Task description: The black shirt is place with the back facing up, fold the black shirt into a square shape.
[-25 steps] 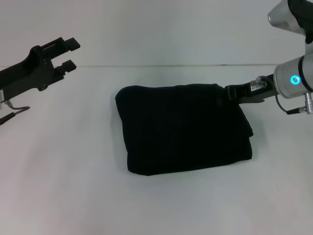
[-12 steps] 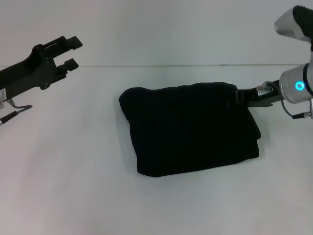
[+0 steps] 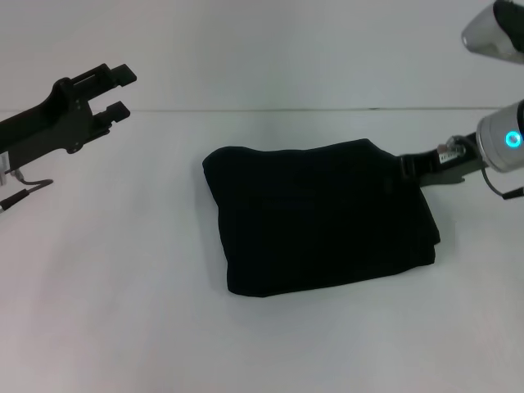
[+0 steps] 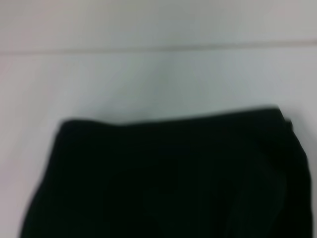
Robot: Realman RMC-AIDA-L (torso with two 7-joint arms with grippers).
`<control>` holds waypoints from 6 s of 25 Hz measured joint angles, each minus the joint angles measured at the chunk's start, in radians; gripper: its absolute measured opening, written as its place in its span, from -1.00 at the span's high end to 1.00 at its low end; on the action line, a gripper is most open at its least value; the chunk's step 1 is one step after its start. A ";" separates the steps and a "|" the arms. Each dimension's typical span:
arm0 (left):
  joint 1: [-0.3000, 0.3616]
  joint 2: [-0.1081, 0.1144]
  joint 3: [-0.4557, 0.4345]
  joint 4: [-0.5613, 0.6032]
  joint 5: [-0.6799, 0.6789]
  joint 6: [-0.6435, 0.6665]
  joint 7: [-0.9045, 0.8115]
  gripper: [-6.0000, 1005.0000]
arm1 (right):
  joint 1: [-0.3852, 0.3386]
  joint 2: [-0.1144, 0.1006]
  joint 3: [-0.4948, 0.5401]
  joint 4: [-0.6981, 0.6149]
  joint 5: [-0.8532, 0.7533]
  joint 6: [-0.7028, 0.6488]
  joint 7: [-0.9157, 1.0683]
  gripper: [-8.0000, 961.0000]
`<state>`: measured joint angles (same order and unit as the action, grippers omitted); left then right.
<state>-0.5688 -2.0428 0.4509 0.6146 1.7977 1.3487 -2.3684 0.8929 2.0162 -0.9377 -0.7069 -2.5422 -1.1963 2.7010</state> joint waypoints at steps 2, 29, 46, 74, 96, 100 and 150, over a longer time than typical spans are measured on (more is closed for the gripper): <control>0.001 -0.001 0.000 -0.007 0.000 -0.007 0.000 -0.41 | 0.003 -0.005 -0.001 0.048 -0.007 0.030 -0.003 0.91; -0.008 0.001 0.000 -0.024 -0.004 -0.028 0.011 -0.37 | 0.024 -0.002 0.031 0.185 0.065 0.297 -0.099 0.14; -0.002 0.004 0.000 -0.024 -0.013 -0.037 0.010 -0.34 | 0.001 0.067 0.000 0.126 0.144 0.485 -0.351 -0.15; 0.017 0.037 0.009 0.010 0.255 0.358 0.113 -0.30 | -0.380 -0.071 0.477 0.059 0.787 -0.243 -0.813 -0.71; 0.032 -0.047 0.127 -0.083 0.379 0.221 -0.134 -0.27 | -0.194 -0.256 0.423 -0.041 0.370 -0.340 -0.207 -0.65; 0.028 -0.070 0.161 -0.093 0.379 0.152 -0.131 -0.26 | -0.123 -0.240 0.413 -0.102 0.260 -0.354 -0.153 -0.65; -0.030 -0.088 0.174 -0.183 0.370 -0.037 -0.032 0.84 | -0.077 -0.218 0.400 -0.088 0.226 -0.327 -0.157 -0.65</control>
<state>-0.5992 -2.1307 0.6248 0.4315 2.1674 1.3121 -2.4003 0.8160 1.7978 -0.5378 -0.7946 -2.3161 -1.5238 2.5441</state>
